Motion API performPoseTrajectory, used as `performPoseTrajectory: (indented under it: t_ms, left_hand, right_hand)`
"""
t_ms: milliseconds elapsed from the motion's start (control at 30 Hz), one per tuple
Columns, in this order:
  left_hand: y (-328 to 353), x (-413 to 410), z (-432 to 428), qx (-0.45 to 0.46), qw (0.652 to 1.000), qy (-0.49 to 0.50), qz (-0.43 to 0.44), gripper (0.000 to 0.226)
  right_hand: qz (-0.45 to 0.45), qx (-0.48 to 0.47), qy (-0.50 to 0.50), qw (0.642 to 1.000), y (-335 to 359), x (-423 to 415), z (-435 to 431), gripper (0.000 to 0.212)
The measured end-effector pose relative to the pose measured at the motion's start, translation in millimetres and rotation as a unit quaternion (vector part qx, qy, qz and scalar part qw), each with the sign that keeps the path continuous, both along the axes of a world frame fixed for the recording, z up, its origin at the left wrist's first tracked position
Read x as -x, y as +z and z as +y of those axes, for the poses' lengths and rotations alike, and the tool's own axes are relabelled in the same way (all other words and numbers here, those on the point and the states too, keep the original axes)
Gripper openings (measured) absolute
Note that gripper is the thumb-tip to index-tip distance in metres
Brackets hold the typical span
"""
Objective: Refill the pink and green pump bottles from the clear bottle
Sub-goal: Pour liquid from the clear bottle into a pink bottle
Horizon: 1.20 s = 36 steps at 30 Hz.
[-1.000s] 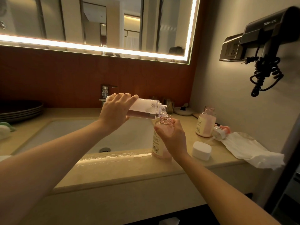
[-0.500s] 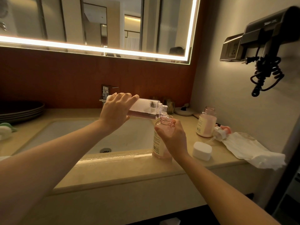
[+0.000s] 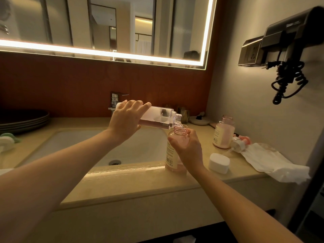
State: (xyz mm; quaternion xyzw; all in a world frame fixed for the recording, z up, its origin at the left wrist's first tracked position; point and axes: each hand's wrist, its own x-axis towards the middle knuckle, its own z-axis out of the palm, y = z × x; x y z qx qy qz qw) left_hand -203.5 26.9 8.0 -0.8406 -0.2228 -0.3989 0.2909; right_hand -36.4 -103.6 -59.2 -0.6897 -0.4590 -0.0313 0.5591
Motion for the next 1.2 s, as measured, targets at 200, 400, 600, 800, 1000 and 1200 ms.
performPoseTrajectory:
  t_ms: [200, 400, 600, 800, 1000, 1200]
  left_hand:
    - [0.0, -0.8, 1.6, 0.001, 1.0, 0.003, 0.003, 0.084]
    - [0.3, -0.9, 3.7, -0.004, 1.0, 0.005, 0.008, 0.082]
    - [1.2, -1.1, 5.0, -0.001, 1.0, 0.002, 0.013, 0.081]
    - [0.9, -0.8, 4.8, 0.001, 1.0, 0.011, 0.015, 0.081]
    - [1.5, -0.1, 4.3, 0.001, 1.0, 0.009, 0.014, 0.08]
    - [2.8, 0.2, 2.3, 0.006, 1.0, 0.009, 0.017, 0.08]
  right_hand:
    - [-0.002, -0.006, 0.002, 1.0, 0.2, 0.7, -0.6, 0.062]
    - [-0.001, -0.005, 0.005, 1.0, 0.0, 0.4, -1.1, 0.064]
    - [-0.005, -0.004, 0.001, 1.0, 0.1, 0.6, -0.7, 0.064]
    - [0.001, -0.004, 0.004, 1.0, -0.5, -0.1, -0.6, 0.063]
    - [0.002, -0.001, 0.003, 1.0, -1.1, -1.0, 0.6, 0.064]
    - [0.001, 0.0, 0.0, 1.0, -1.6, -0.7, 0.8, 0.064]
